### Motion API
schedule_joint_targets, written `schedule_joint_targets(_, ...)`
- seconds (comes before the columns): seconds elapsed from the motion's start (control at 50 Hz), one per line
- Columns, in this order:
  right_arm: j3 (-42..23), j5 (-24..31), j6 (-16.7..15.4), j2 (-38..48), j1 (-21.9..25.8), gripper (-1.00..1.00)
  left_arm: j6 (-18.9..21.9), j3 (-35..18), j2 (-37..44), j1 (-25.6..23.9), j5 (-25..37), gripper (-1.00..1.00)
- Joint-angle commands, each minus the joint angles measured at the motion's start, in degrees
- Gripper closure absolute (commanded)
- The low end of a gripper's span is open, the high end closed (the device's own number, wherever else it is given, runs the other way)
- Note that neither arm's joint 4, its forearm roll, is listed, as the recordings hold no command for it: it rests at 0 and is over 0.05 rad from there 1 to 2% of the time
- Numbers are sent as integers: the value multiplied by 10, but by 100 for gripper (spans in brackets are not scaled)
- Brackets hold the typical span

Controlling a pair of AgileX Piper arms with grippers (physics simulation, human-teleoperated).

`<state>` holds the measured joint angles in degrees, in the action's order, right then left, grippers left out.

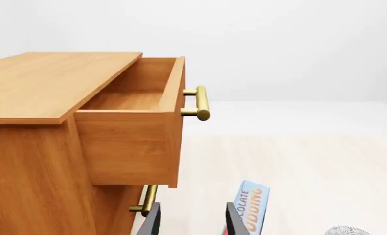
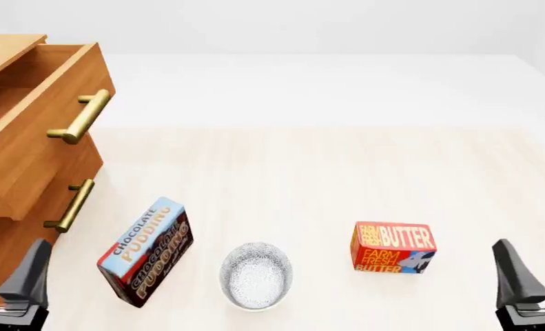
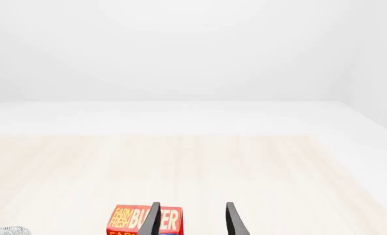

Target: Put the bowl in the top drawer of the cabinet.

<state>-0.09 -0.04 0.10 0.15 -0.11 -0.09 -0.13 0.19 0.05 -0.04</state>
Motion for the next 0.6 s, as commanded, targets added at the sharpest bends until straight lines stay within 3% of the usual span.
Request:
schedule_joint_targets(0.02,-1,-1,3,2,-3,-100,-3,-3,3,1,0,-100)
schedule_joint_targets(0.6,-1,-1,2,3,-3,-100,12,-35,-1,-12,19,-100)
